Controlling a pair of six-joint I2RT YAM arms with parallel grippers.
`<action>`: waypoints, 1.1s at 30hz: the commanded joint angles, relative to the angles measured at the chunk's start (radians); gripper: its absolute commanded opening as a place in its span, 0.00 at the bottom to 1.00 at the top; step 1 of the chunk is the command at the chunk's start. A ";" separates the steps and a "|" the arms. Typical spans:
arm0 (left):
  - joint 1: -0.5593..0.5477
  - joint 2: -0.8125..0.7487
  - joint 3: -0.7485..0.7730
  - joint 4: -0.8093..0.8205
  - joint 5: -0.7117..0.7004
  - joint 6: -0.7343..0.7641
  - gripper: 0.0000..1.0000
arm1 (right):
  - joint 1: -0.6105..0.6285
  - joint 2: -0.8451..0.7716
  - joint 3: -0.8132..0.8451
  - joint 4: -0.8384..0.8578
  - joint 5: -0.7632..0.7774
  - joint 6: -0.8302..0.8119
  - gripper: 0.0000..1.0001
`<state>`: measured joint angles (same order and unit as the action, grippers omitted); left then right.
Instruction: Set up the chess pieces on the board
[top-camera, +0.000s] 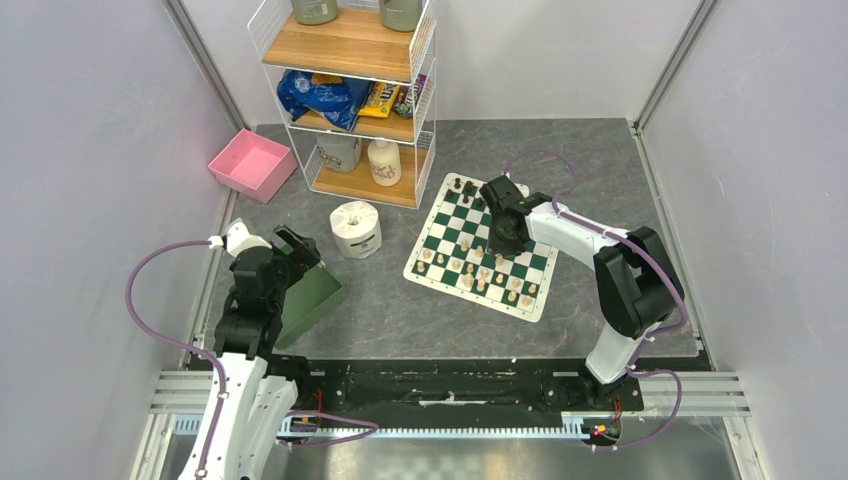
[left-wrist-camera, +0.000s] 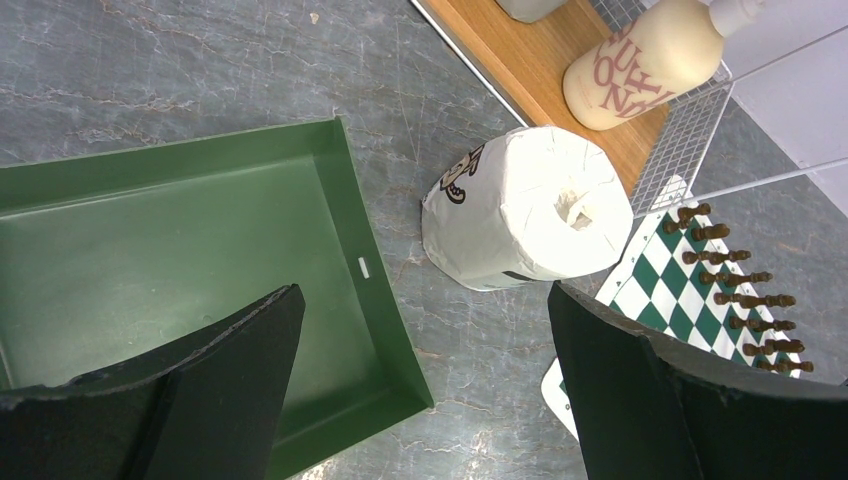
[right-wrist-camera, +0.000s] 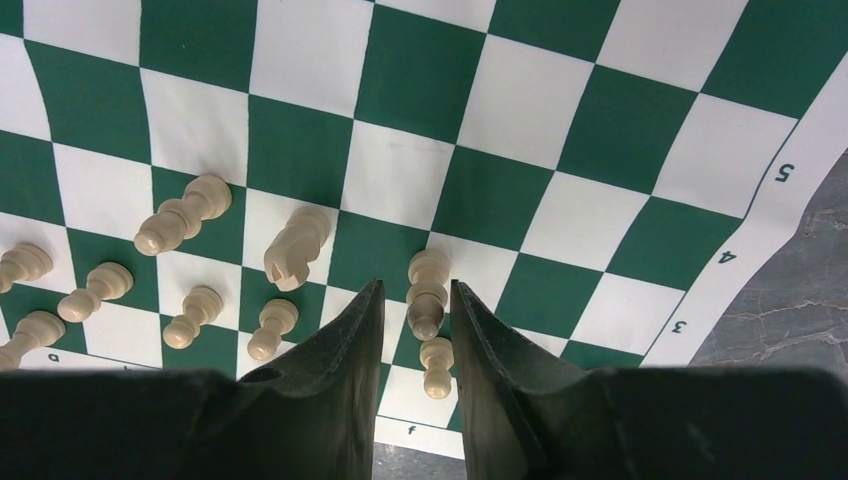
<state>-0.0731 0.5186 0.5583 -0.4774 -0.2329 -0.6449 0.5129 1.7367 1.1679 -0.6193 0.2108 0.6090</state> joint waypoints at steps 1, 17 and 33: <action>0.006 -0.009 0.028 0.013 -0.005 0.023 1.00 | -0.004 -0.002 0.003 -0.013 0.006 -0.010 0.37; 0.007 -0.018 0.023 0.002 -0.009 0.028 1.00 | -0.004 -0.010 -0.001 -0.014 0.001 -0.022 0.15; 0.007 -0.020 0.014 0.003 -0.015 0.031 1.00 | -0.004 -0.008 -0.003 -0.016 0.006 -0.026 0.35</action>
<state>-0.0731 0.5076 0.5583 -0.4835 -0.2333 -0.6445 0.5129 1.7325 1.1671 -0.6296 0.2108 0.5858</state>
